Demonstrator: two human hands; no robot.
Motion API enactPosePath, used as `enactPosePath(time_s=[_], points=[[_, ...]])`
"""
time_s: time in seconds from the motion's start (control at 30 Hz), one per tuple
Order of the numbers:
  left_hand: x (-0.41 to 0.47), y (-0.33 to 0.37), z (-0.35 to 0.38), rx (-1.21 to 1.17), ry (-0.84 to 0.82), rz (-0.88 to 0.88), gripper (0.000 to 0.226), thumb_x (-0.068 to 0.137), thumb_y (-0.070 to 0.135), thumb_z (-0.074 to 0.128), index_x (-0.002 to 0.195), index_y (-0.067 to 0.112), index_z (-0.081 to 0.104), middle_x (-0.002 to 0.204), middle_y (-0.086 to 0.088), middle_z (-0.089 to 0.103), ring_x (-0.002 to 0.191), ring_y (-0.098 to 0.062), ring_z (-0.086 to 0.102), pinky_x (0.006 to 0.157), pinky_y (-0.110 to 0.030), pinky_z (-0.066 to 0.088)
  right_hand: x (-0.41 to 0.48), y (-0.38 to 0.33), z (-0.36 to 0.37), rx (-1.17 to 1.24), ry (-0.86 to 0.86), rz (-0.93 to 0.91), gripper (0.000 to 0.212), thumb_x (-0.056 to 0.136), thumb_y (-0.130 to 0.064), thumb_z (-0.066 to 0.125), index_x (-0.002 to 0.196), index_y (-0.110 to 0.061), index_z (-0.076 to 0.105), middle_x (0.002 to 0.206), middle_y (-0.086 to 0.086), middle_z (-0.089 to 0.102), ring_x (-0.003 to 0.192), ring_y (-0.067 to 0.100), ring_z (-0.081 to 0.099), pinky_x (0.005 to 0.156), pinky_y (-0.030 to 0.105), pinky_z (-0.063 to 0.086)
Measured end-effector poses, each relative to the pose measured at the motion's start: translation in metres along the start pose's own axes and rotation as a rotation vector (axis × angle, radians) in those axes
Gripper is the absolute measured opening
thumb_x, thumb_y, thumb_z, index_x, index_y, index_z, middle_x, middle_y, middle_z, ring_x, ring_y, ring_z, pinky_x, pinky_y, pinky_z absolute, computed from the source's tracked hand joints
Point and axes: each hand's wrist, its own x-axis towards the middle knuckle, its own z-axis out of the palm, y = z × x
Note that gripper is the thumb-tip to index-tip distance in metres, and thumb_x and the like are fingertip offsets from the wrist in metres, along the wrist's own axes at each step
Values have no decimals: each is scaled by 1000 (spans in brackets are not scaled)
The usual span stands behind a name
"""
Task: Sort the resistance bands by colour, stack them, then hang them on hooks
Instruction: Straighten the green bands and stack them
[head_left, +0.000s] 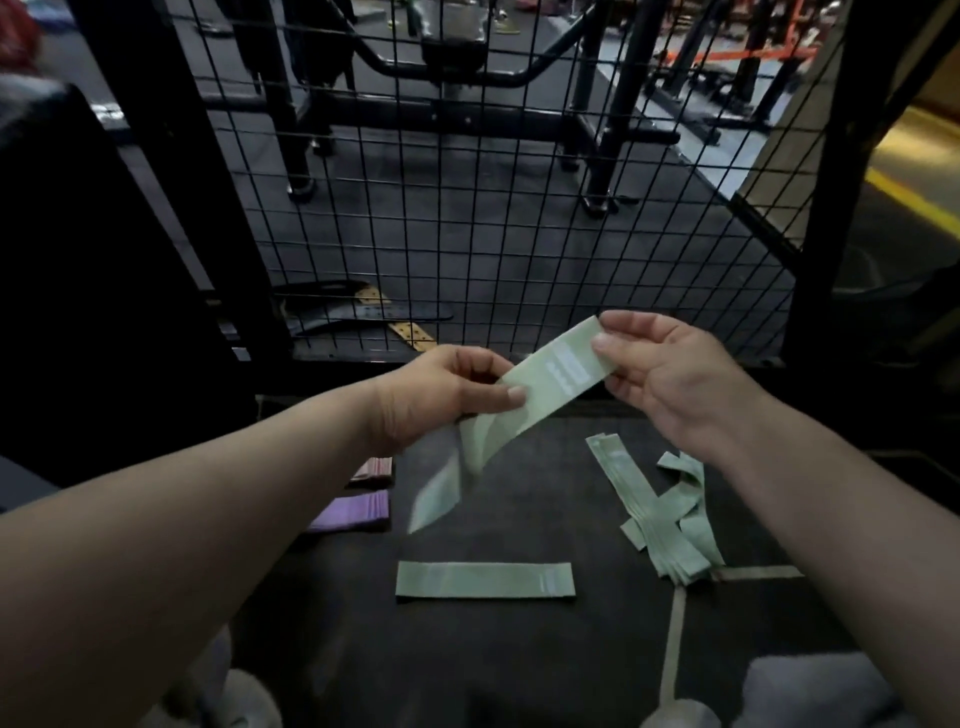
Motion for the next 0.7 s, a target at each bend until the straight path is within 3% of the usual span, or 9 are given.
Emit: enactPosePath(time_s=[0.13,0.27,0.43,0.53,0.63,0.7], points=[[-6,-27,-7,95,-23,-138,24,74,12,84,94,6,72,83,-9,71,73,-21,66,64,-27,53,11,1,-4,10,67,-48,16,86,-4,71,92,-19,68,98,2,73,93,18,69,86,34,53],[-10,-60,-25,89,-76,-328,55,63,23,91,105,-4,68,93,-17,69,86,-27,64,80,-35,51,28,12,-14,-69,209,-43,15,87,-6,72,92,-20,68,100,1,72,93,15,69,75,27,53],[-13,-93,-46,80,-8,-493,32,70,20,87,92,4,72,84,-14,70,80,-29,58,79,-43,46,50,41,-30,-165,343,5,14,90,-7,70,100,-16,66,99,0,68,90,12,65,69,21,49],[-14,-113,-52,-26,155,-500,39,72,20,82,103,-1,68,78,-13,70,68,-26,56,67,-35,47,59,64,-46,-355,307,77,18,89,-9,71,106,-15,66,99,3,67,83,13,64,64,22,50],[-9,-133,-50,-66,395,-483,16,87,14,72,95,4,63,65,-5,68,48,-13,60,43,-20,44,62,96,-57,-582,176,227,21,86,-9,75,105,-8,68,100,11,68,78,18,65,60,24,54],[-2,-153,-49,-111,542,-493,11,92,11,68,98,4,62,68,-7,67,45,-12,61,50,-26,55,61,120,-60,-607,166,315,16,83,-7,77,95,-7,66,101,13,65,85,22,65,64,25,59]])
